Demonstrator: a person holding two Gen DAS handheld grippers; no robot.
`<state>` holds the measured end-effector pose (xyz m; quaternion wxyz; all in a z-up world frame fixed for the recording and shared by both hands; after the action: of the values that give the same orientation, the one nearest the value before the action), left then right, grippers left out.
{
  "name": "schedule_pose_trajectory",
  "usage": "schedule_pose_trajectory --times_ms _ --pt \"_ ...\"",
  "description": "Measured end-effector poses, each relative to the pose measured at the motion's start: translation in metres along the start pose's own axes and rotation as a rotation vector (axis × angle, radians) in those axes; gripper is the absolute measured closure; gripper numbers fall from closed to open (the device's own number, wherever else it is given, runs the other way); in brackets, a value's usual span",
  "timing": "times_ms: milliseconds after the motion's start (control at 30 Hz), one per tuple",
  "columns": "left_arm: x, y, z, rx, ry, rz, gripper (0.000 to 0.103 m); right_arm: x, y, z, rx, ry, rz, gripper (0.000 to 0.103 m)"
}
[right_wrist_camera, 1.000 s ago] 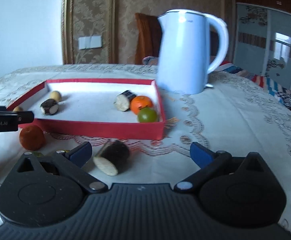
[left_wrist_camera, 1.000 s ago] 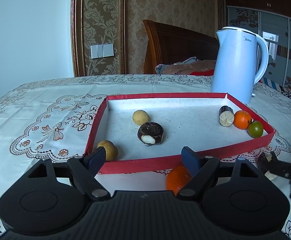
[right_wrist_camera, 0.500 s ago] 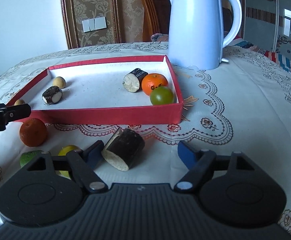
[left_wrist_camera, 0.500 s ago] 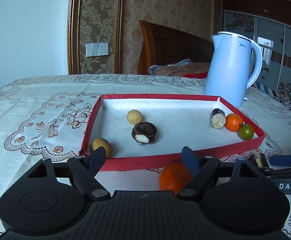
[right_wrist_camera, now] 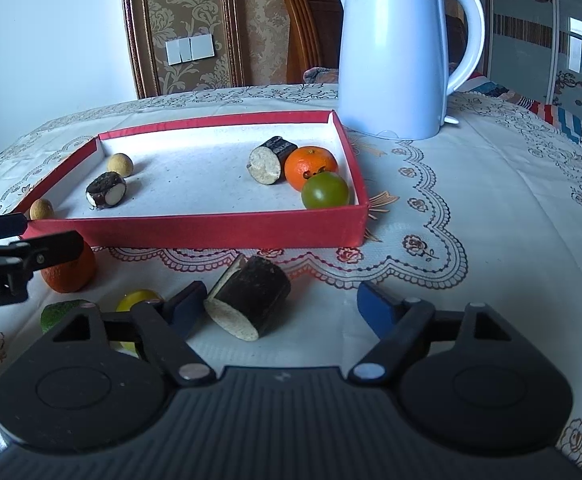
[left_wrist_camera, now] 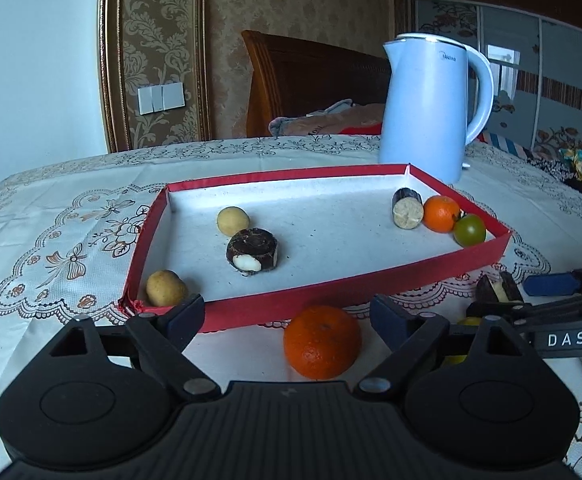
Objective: Organize fruits
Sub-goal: 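Move the right gripper to another eggplant piece while the left approaches the orange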
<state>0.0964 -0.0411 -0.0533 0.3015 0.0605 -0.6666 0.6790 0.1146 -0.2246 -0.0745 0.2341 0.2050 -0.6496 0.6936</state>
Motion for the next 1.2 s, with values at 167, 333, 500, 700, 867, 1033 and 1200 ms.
schedule_pose_trajectory --times_ms 167,333,500,700,867,1033,1200 --pt "-0.002 0.001 -0.001 -0.006 -0.011 -0.007 0.012 0.000 0.000 0.000 -0.005 -0.003 0.001 0.022" --pt "-0.005 0.001 0.002 -0.033 -0.042 -0.023 0.012 0.000 0.000 0.000 0.001 0.000 0.001 0.021" --pt "-0.005 0.009 0.002 0.032 0.024 -0.069 0.012 0.001 0.000 0.002 -0.015 -0.011 0.002 0.021" --pt "-0.007 0.010 -0.010 0.093 -0.007 -0.069 0.014 0.001 0.000 0.002 -0.020 -0.015 0.002 0.021" --pt "-0.008 0.011 -0.007 0.085 0.010 -0.075 0.022 0.001 -0.001 0.002 -0.021 -0.015 0.002 0.021" --pt "-0.009 0.011 -0.002 0.052 0.017 -0.075 0.026 0.001 0.000 0.002 -0.020 -0.013 0.003 0.021" --pt "-0.008 0.010 0.002 0.052 0.056 -0.072 0.043 0.001 -0.001 0.003 -0.030 -0.013 0.006 0.025"
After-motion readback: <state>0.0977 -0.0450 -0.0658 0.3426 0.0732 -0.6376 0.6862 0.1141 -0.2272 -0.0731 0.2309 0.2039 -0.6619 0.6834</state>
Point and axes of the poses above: each gripper's, at about its wrist camera, not at the fingertips, and x roughly against the way its jaws point, z to its right, y to its underside, the point moved 9 cm from there along -x, roughly the way its jaws point, and after that the axes turned 15 degrees about y, right-handed, at the moved point
